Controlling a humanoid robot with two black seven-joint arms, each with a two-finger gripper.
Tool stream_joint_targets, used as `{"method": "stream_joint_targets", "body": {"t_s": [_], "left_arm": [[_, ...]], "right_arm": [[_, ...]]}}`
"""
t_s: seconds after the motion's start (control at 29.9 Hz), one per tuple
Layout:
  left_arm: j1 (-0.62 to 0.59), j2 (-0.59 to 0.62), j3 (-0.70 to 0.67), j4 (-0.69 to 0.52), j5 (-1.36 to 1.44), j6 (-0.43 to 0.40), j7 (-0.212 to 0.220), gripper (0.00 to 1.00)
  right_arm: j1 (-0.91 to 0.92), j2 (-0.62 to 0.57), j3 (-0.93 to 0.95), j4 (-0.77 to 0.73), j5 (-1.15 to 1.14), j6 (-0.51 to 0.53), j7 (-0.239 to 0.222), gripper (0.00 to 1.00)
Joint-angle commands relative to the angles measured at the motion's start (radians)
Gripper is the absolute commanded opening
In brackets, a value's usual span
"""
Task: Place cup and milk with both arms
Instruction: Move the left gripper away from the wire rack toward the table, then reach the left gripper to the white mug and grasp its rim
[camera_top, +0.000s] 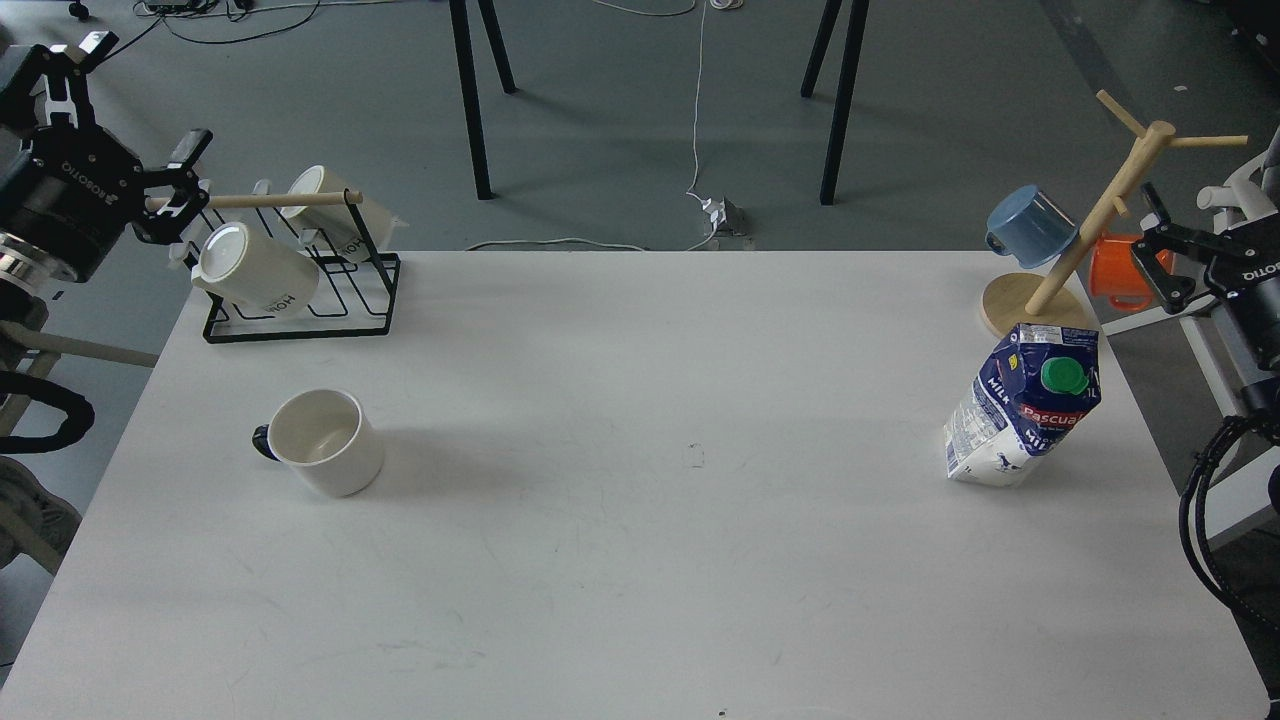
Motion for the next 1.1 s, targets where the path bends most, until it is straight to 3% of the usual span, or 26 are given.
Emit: {"method": "stream_joint_targets", "body": {"t_s": [0.0,0.6,1.07], "left_arm": [[0.002,0.001,-0.001,0.0,0.0,0.0,0.0,0.99],[0.008,0.0,0.018,0.083,0.042,0.0,0.0,0.99],[-0.018,0.0,0.028,0.072,1.32,0.0,0.0,0.99]], "right_arm": [[-0.006,0.0,0.001,0.0,-0.001,0.0,0.0,0.98],[-0.021,0.0,-0.001,0.003,0.0,0.0,0.0,0.98],[-0.058,0.002,-0.001,0.003,-0.001,0.0,0.0,0.98]]}}
